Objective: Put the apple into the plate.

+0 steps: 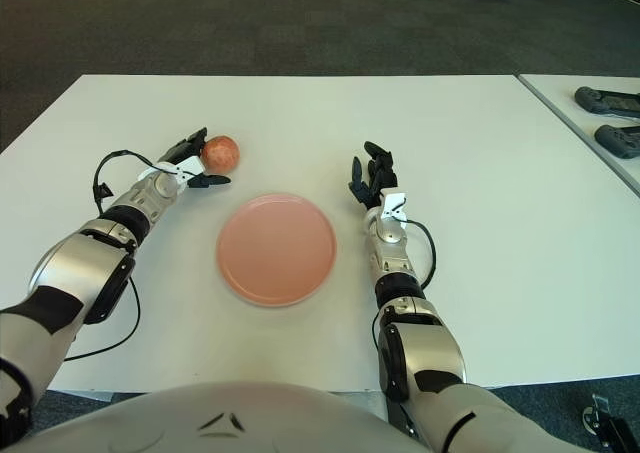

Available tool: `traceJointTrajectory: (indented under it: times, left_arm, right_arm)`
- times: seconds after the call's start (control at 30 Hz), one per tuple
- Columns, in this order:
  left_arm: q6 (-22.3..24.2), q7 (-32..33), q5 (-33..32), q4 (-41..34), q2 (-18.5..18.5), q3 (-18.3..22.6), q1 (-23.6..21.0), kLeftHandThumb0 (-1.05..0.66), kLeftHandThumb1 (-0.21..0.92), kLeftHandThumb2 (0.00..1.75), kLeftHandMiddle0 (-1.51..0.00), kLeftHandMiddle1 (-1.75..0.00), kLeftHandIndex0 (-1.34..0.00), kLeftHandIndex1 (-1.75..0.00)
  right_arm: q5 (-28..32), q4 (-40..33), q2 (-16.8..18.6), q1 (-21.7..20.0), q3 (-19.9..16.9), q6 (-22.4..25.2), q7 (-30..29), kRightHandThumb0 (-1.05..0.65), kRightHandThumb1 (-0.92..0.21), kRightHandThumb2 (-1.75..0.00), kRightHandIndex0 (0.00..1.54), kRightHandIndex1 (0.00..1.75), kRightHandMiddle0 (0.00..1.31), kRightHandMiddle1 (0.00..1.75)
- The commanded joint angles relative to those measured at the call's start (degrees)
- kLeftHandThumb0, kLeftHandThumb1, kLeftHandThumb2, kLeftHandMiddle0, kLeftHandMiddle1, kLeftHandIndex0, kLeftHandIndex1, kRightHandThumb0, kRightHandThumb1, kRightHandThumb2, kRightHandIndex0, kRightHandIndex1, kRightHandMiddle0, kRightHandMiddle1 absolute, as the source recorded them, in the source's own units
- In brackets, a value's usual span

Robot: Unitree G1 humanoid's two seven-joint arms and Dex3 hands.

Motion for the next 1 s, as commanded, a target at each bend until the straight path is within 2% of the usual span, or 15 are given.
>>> traceJointTrajectory:
  times: [0.0, 0.97]
  left_arm:
    - [0.37, 0.72, 0.56, 0.53, -0.04, -0.27, 0.92, -1.05, 0.88, 0.02, 0.0, 0.0, 0.0, -0.2]
    - [-4.26, 3.0, -1.55, 0.35, -1.18, 3.02, 1.81, -1.05, 0.88, 0.01, 0.0, 0.0, 0.0, -0.24]
  right_arm:
    - [0.0, 0.34, 0.02, 0.98, -0.1, 0.97, 0.17, -0.68, -0.92, -0.63, 0.24, 0.22, 0.0, 0.69]
    - [0.05, 0.49, -0.07, 0.89, -0.16, 0.97, 0.27, -0.68, -0.92, -0.63, 0.24, 0.22, 0.0, 0.69]
